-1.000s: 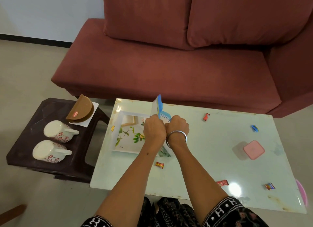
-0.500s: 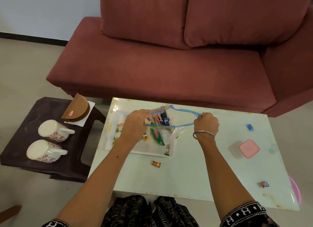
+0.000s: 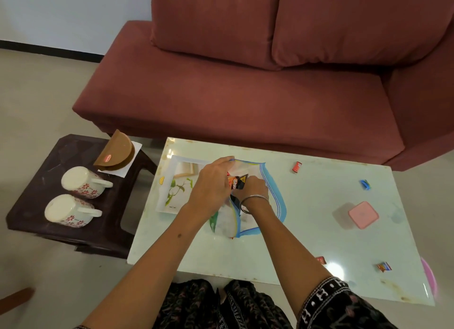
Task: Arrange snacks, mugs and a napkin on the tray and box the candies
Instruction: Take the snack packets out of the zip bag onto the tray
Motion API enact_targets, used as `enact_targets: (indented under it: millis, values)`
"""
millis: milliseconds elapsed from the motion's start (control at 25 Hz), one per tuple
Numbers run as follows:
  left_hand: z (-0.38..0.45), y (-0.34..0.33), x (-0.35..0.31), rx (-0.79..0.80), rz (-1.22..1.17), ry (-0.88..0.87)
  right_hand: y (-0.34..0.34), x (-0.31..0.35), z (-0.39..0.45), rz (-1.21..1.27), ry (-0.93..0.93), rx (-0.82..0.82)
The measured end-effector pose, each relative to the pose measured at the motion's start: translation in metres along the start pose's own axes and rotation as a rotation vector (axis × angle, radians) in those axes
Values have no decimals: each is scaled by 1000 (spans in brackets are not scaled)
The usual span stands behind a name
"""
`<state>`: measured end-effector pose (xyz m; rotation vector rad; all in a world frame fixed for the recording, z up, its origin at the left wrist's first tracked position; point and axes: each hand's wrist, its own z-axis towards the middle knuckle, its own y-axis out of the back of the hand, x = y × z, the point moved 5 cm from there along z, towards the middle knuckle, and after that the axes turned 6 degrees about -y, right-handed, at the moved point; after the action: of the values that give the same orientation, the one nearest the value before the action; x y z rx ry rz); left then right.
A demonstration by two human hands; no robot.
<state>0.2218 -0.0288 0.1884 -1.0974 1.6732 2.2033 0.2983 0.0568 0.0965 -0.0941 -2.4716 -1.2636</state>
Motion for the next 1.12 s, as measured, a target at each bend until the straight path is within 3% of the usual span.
enact_targets:
  millis: [200, 320, 440, 680, 960, 1120]
  values:
    - [-21, 14, -1, 28, 13, 2, -42, -25, 1, 36, -102, 154]
    - [-29, 22, -2, 30, 1, 18, -46, -27, -1, 151, -116, 72]
    - [-30, 23, 1, 41, 11, 60, -33, -6, -5, 87, -71, -49]
    - [-19, 30, 13, -3, 13, 83, 44, 58, -32, -79, 160, -226]
    - [-13, 48, 53, -147, 66, 219, 196, 53, -81, 368, 289, -350]
    - [-14, 57, 69, -163, 114, 237, 216, 10, -59, 430, 269, -466]
